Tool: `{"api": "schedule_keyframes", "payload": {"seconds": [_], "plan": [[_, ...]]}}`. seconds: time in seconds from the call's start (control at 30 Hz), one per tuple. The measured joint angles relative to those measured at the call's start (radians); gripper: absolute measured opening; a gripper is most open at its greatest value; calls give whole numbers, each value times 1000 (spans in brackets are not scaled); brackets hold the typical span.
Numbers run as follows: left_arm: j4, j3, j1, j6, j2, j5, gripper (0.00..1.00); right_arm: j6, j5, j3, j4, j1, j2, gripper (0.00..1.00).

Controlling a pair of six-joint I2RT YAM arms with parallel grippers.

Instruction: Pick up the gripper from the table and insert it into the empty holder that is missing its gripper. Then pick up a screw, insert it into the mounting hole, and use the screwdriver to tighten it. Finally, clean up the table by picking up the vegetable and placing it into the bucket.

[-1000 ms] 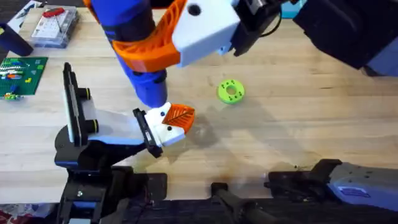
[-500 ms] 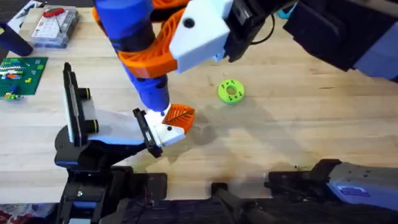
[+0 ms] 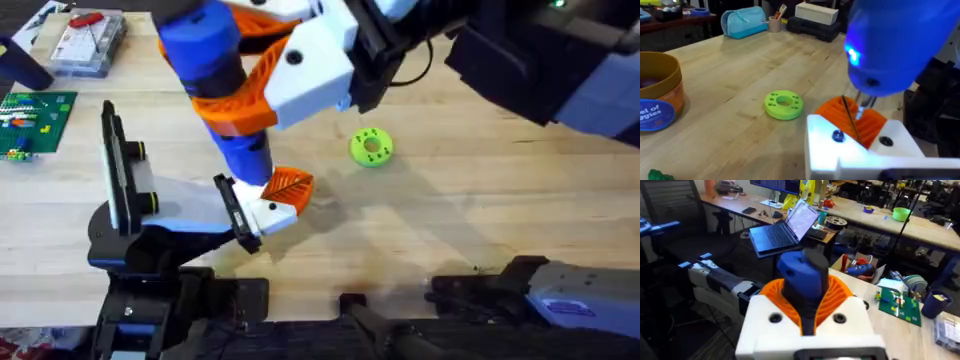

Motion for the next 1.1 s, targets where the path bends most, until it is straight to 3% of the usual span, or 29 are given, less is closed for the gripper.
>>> {"api": "schedule_keyframes", "payload": {"seconds": [1.1], "plan": [[0,0,0,0,0,0,19,7,55,-12,1,1,22,80]]}}
